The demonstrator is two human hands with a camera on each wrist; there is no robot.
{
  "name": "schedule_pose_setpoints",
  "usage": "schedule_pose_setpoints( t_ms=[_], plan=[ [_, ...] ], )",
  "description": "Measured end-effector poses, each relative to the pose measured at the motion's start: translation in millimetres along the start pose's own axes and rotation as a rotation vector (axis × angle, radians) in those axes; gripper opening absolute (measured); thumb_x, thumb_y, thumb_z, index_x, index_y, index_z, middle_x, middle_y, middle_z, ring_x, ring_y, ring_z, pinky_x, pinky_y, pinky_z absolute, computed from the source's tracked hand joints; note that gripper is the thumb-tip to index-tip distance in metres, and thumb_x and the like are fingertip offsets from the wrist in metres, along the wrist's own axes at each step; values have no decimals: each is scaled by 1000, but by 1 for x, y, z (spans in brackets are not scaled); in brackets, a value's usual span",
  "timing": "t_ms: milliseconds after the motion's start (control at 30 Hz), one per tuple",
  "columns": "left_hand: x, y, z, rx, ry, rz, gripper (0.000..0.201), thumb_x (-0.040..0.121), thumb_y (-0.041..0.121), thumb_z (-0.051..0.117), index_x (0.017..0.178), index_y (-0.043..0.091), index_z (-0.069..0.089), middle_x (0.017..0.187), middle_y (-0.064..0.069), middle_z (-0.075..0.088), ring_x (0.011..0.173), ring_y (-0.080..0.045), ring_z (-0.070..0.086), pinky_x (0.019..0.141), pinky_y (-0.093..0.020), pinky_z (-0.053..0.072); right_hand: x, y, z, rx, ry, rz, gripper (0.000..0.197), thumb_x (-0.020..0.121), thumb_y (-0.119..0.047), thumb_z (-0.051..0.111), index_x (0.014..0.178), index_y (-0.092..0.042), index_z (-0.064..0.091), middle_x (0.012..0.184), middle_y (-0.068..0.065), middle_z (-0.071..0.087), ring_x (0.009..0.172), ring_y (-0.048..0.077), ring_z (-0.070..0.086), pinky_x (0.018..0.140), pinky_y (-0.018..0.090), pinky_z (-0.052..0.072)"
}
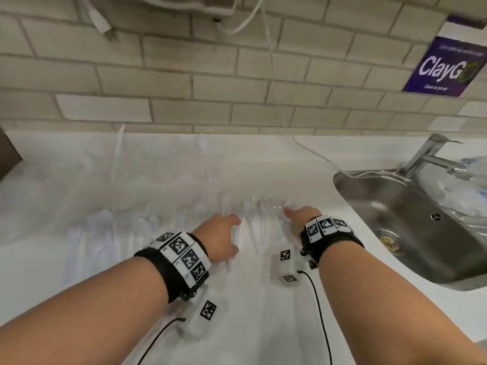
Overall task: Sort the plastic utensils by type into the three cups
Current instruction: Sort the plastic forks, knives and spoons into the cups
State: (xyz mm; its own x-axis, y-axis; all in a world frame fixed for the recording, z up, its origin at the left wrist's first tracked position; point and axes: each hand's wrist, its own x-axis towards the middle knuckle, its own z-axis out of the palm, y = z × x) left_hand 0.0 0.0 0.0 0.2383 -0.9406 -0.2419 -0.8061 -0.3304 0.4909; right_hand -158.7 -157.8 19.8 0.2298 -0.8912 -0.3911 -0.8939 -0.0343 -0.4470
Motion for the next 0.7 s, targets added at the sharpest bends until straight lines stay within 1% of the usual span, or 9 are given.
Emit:
schedule_pose_setpoints(
  t_ms=[67, 167, 267, 333, 433, 500, 567, 633, 700],
  plan=[
    [9, 4, 2, 22, -31, -41, 62, 85, 29, 62, 141, 29, 34, 131, -10, 40, 98, -23, 55, 78, -25, 43, 6, -6, 1, 37, -37, -11, 47, 97, -37, 49, 129, -3, 54, 133, 14, 56, 123, 29, 53, 85, 28, 42],
    [18, 7, 3, 47, -66, -66, 59, 87, 30, 58, 141, 27, 35, 134, -10, 38, 110, -28, 55, 84, -27, 43, 14, -17, 3, 40, -58, -32, 44, 97, -34, 48, 130, -5, 54, 134, 14, 56, 123, 28, 53, 79, 25, 38],
    [26, 9, 1, 50, -70, -71, 53, 91, 25, 53, 142, 24, 37, 136, -11, 41, 116, -29, 53, 91, -29, 42, 16, -31, 11, -90, -42, -57, 45, 99, -36, 41, 126, -3, 55, 131, 16, 57, 120, 31, 54, 88, 30, 42],
    [30, 9, 0, 32, -61, -66, 51, 91, 16, 48, 141, 21, 40, 138, -11, 44, 121, -28, 51, 95, -29, 41, 11, -43, 14, -219, -31, -74, 49, 101, -38, 33, 124, 0, 54, 129, 18, 58, 118, 33, 55, 95, 35, 42],
    [35, 11, -5, 12, -75, -61, 51, 91, 3, 41, 140, 18, 43, 141, -8, 48, 126, -26, 48, 100, -28, 38, 7, -54, 18, -330, -98, -154, 52, 101, -41, 31, 125, 0, 53, 129, 16, 57, 120, 33, 53, 98, 36, 40],
    [37, 11, -10, -19, -83, -66, 51, 92, 1, 38, 139, 16, 46, 143, -6, 47, 129, -25, 46, 103, -27, 36, 3, -57, 19, -393, -157, -217, 49, 98, -45, 38, 119, -5, 57, 120, 13, 62, 112, 31, 58, 92, 35, 43],
    [38, 11, -15, -63, -69, -65, 49, 91, -2, 39, 135, 14, 52, 141, -6, 50, 127, -24, 48, 101, -26, 37, -2, -60, 20, -420, -214, -265, 43, 87, -50, 53, 103, -11, 64, 105, 8, 69, 94, 27, 65, 85, 35, 52],
    [39, 11, -16, -97, -52, -56, 46, 90, -4, 43, 131, 11, 56, 136, -6, 55, 123, -23, 51, 96, -24, 38, -10, -65, 22, -480, -258, -279, 46, 76, -50, 67, 103, -12, 63, 103, 5, 69, 89, 24, 65, 83, 37, 55],
    [39, 11, -16, -141, -27, -58, 41, 90, -4, 48, 127, 10, 60, 132, -6, 59, 120, -22, 54, 90, -21, 39, -17, -70, 27, -513, -272, -275, 53, 68, -47, 77, 106, -13, 63, 102, 4, 69, 87, 22, 65, 78, 33, 55]
  ],
)
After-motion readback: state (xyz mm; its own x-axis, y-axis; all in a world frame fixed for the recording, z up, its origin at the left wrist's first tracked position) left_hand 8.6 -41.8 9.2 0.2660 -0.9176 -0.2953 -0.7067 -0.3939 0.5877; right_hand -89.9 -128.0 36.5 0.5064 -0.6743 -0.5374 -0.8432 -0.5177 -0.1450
